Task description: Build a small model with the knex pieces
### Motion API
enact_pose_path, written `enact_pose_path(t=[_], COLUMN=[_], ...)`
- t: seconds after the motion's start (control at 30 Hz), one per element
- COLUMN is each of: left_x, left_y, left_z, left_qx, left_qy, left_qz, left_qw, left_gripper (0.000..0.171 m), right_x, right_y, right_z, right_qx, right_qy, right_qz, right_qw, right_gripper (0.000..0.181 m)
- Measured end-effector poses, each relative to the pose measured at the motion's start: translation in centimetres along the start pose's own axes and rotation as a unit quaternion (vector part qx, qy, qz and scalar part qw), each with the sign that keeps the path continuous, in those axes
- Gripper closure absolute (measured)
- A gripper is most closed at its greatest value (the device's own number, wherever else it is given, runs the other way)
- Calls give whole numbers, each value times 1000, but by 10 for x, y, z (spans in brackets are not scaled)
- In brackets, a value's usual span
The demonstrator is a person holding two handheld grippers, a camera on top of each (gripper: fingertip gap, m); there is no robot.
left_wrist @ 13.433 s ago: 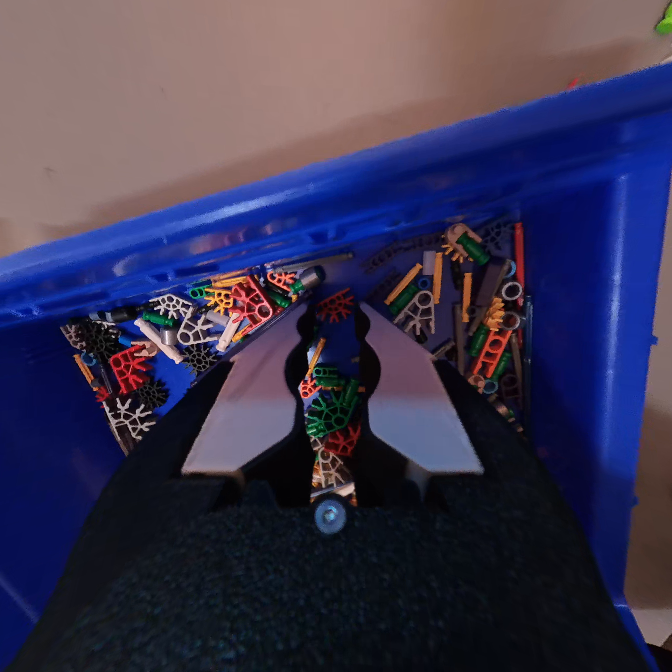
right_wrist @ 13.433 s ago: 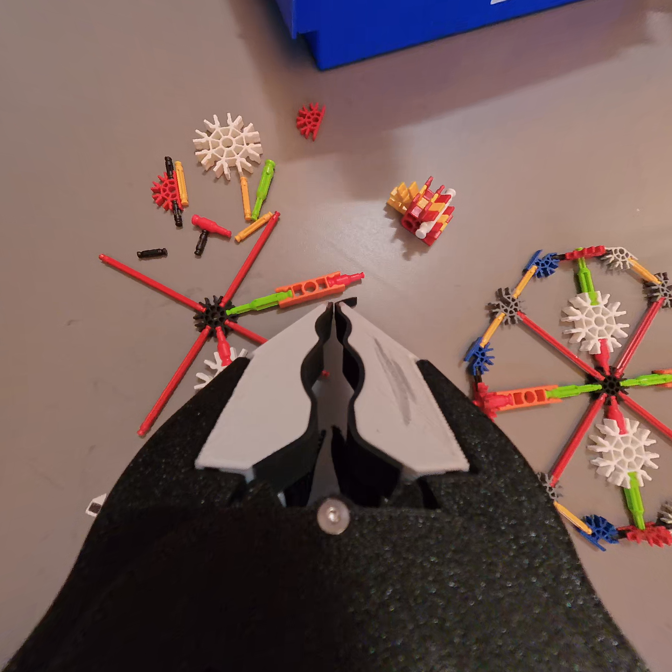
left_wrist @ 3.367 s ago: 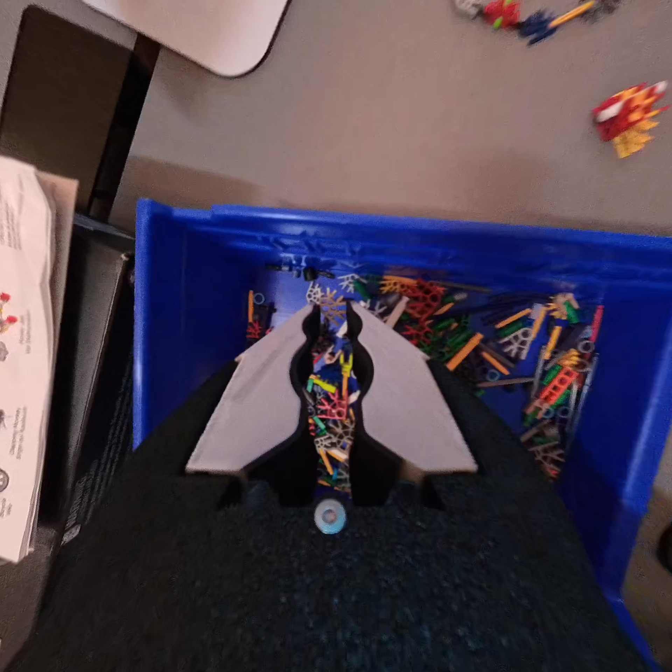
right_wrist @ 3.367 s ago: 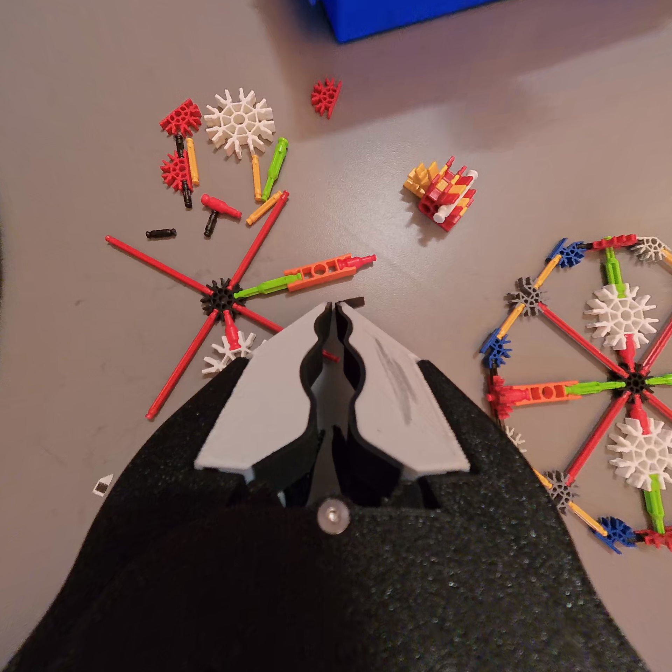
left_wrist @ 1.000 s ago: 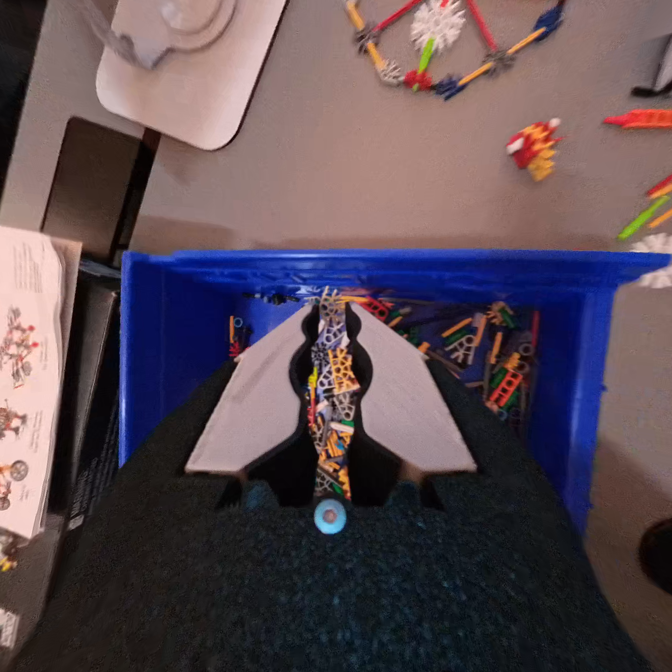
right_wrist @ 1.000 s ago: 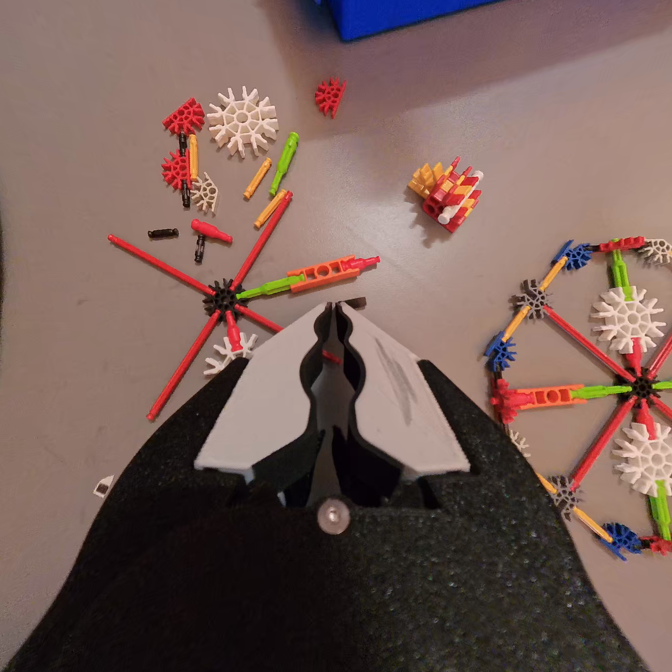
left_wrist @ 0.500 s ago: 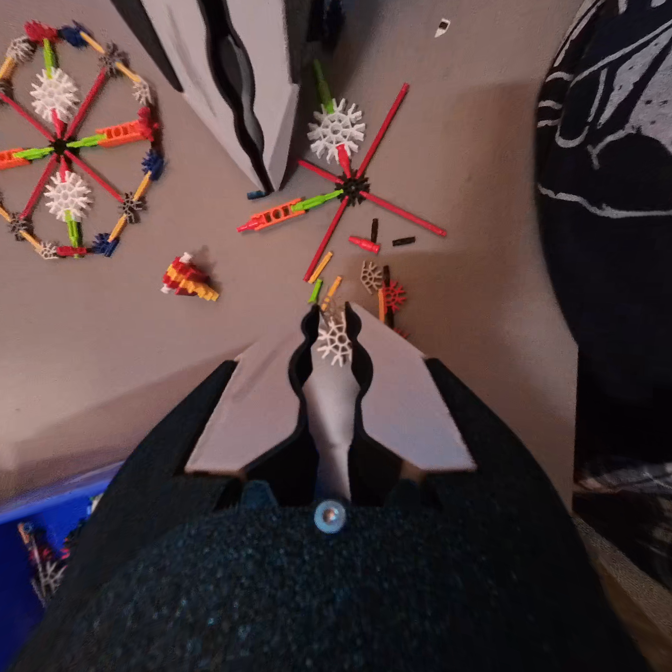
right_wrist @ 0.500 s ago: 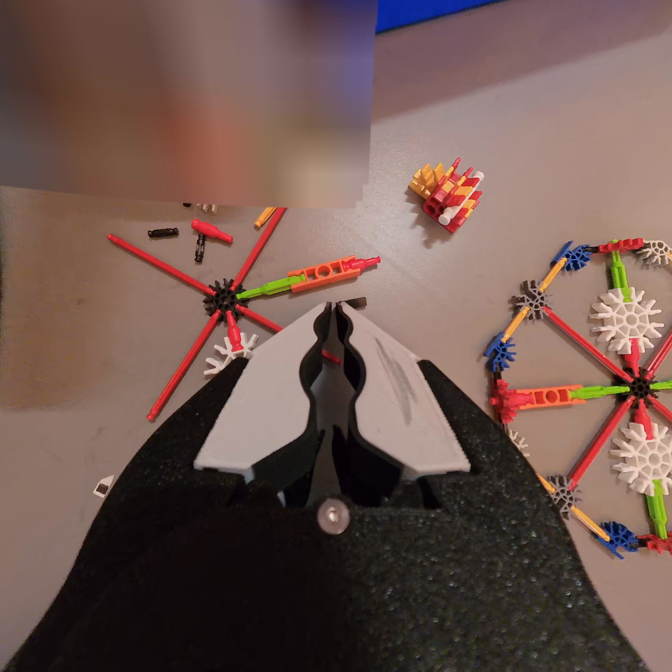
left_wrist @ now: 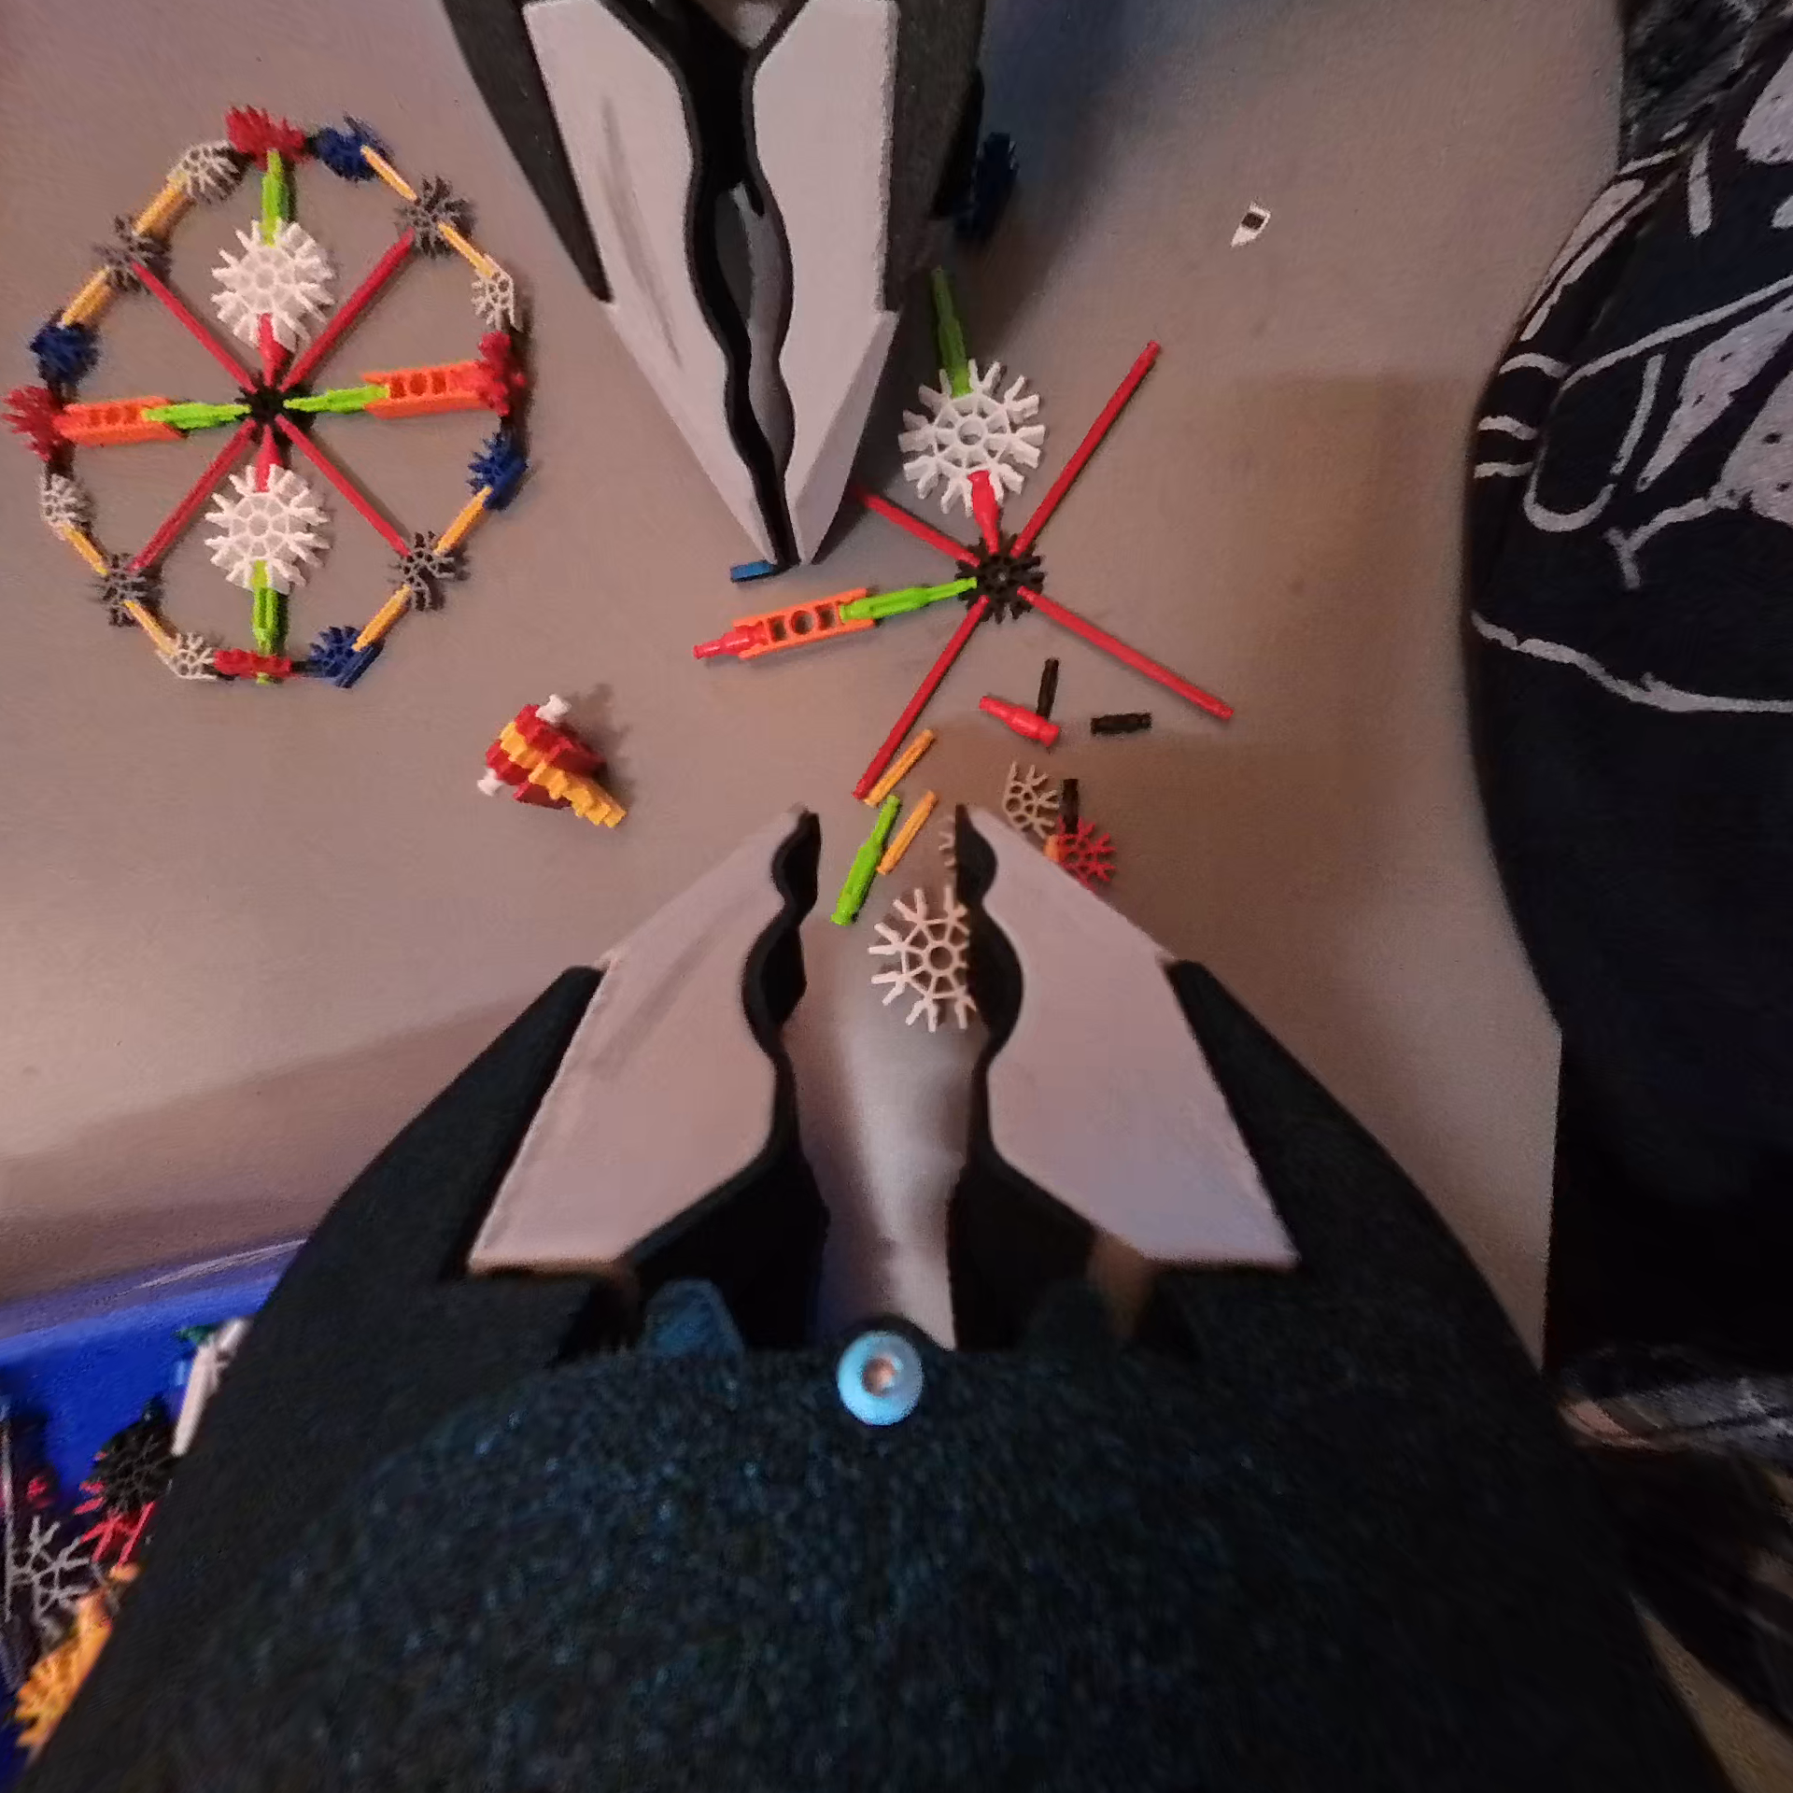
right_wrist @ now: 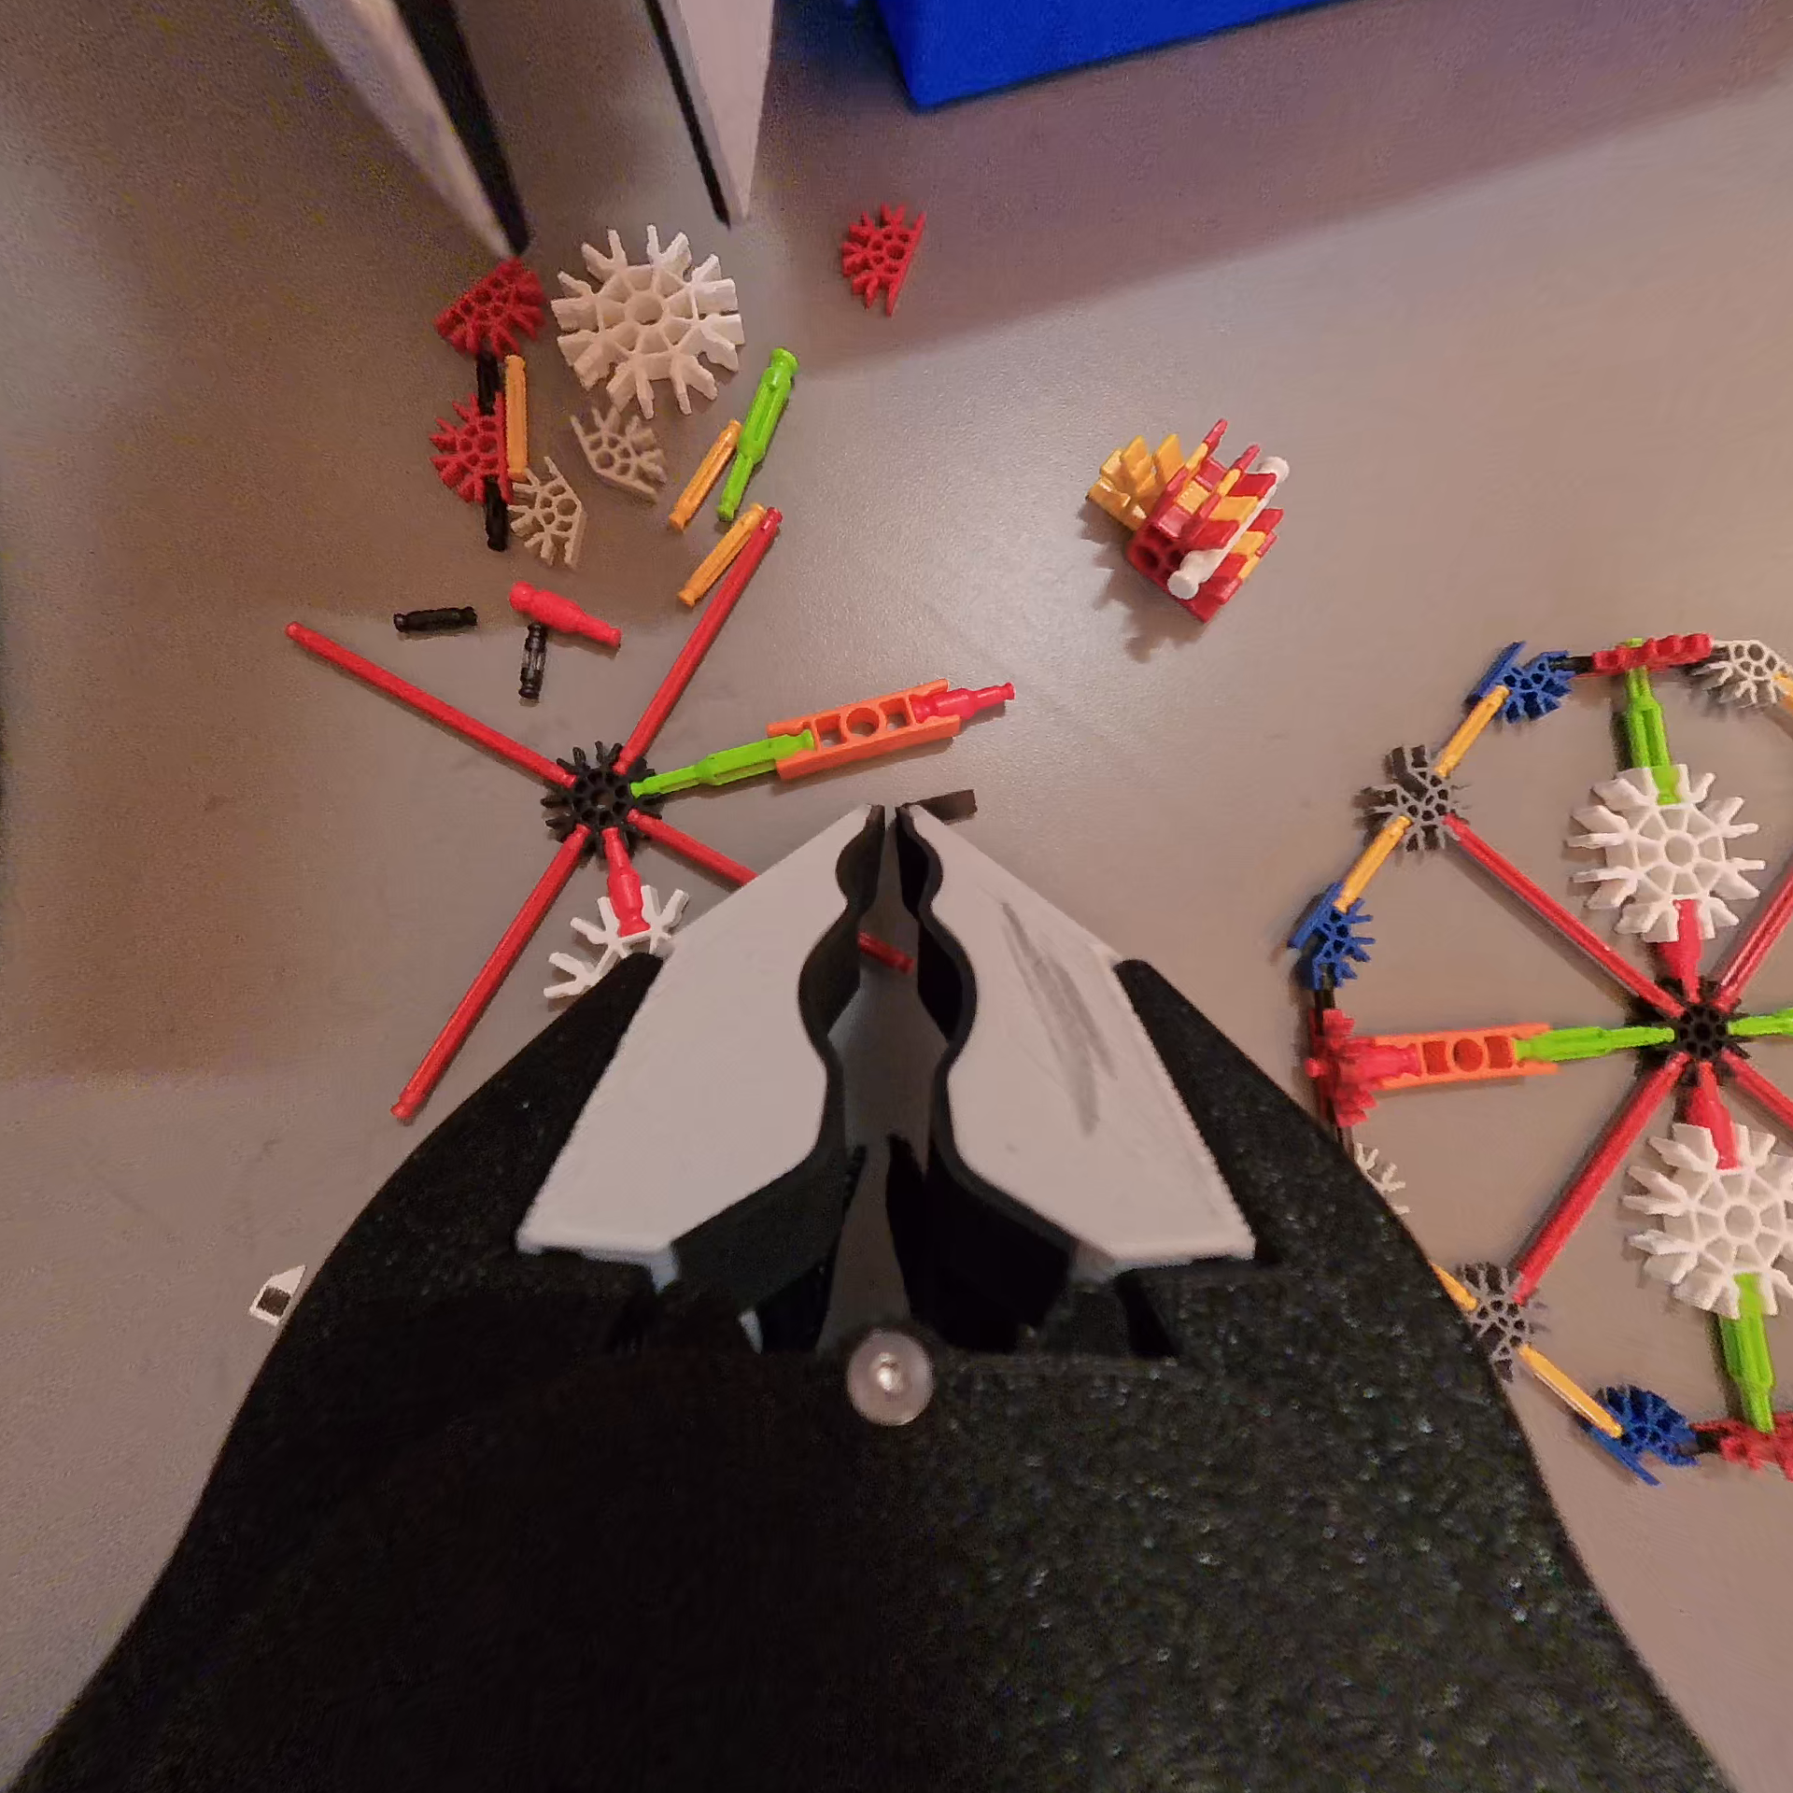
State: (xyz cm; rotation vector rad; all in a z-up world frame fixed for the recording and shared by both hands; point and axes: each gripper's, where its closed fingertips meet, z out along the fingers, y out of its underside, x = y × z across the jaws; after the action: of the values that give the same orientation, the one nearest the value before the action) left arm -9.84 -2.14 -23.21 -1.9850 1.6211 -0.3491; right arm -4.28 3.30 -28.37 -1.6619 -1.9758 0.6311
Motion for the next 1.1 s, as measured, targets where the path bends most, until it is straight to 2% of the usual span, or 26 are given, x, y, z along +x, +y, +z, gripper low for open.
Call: enact_pose_path(t=[0.03, 0.17, 0.27, 0.4, 0.43, 0.53, 0.6, 0.67, 0.73, 0.8, 1.1], left_x=[-2, -3, -11, -66, -84, -129, -140, -154, -157, -165, -178], left_y=[-1, -1, -5, 0, 8, 54, 83, 106, 123, 134, 144], left_z=[-1, -9, -34, -94, -108, -130, -126, -118, -100, -83, -29], left_qx=[6, 15, 23, 26, 18, -38, -61, -84, -103, -121, -136], left_qy=[-2, 1, -18, -127, -155, -186, -146, -136, -102, -96, -34], left_qz=[-5, -12, 5, -6, -16, -59, -94, -104, -117, -113, -119], left_qw=[1000, 1000, 1000, 991, 988, 980, 983, 982, 982, 982, 983], left_gripper=[150, 154, 154, 151, 149, 142, 136, 134, 129, 133, 137], right_x=[0, 0, 1, 0, 0, 0, -1, -1, -1, 0, 0], right_y=[0, 0, -1, 0, 0, 0, 0, 0, 0, -1, -1], right_z=[0, -1, -2, -1, 0, 0, 0, 1, 1, 1, 1], right_qx=[0, -1, 1, -1, -1, -1, 0, 1, 3, 7, 15], right_qy=[0, 2, 3, 1, 1, 1, -1, -3, -4, -7, -15], right_qz=[0, -1, -1, -2, -2, -2, 0, 1, 3, 6, 14], right_qw=[1000, 1000, 1000, 1000, 1000, 1000, 1000, 1000, 1000, 1000, 1000], right_gripper=[179, 179, 179, 179, 179, 179, 179, 179, 179, 180, 180])
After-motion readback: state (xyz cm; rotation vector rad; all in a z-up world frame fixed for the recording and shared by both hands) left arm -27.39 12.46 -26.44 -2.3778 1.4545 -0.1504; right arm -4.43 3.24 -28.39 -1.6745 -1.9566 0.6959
